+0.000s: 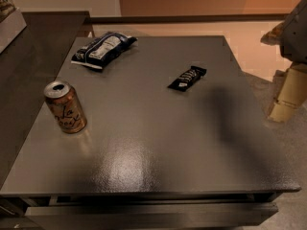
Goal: Pick rxbar chocolate
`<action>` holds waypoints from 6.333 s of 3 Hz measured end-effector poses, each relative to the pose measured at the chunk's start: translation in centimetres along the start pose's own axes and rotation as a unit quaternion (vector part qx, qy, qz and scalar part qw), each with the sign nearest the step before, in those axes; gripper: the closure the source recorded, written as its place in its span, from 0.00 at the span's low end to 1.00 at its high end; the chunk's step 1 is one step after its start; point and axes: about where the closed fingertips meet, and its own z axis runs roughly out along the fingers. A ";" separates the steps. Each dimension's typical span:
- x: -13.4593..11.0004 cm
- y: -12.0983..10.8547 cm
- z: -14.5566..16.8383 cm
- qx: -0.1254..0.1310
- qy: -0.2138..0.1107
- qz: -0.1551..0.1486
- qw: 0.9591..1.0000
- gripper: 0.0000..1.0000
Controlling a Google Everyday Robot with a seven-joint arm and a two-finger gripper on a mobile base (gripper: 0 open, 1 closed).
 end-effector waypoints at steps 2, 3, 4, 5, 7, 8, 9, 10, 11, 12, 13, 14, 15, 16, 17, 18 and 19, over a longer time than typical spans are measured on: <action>-0.5 -1.9 1.7 0.000 -0.012 0.027 1.000 0.00; -1.3 -3.7 4.5 -0.009 -0.039 0.054 0.998 0.00; -2.4 -5.0 8.0 -0.020 -0.073 0.080 0.994 0.00; -3.8 -6.6 11.8 -0.026 -0.111 0.110 0.987 0.00; -7.0 -10.5 16.3 -0.017 -0.167 0.160 0.973 0.00; -8.1 -12.2 17.9 -0.025 -0.183 0.182 0.966 0.00; -9.0 -13.0 18.9 -0.035 -0.201 0.196 0.959 0.00; -9.5 -13.3 19.5 -0.043 -0.215 0.206 0.954 0.00; -9.7 -13.3 19.9 -0.049 -0.225 0.209 0.951 0.18; -9.7 -13.0 20.4 -0.054 -0.227 0.207 0.950 0.41; -9.7 -12.8 20.7 -0.055 -0.230 0.205 0.950 0.64; -9.8 -12.6 20.6 -0.052 -0.234 0.200 0.950 0.89; -9.8 -12.6 20.6 -0.052 -0.234 0.200 0.950 1.00; -10.3 -12.6 19.4 -0.047 -0.246 0.191 0.949 1.00; -11.0 -12.6 17.8 -0.040 -0.260 0.180 0.948 1.00; -11.6 -12.7 16.4 -0.037 -0.272 0.171 0.946 1.00; -12.1 -12.6 14.9 -0.034 -0.283 0.159 0.945 1.00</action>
Offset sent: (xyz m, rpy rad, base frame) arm 0.0487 0.0029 -0.0291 0.0855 0.0175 -0.0947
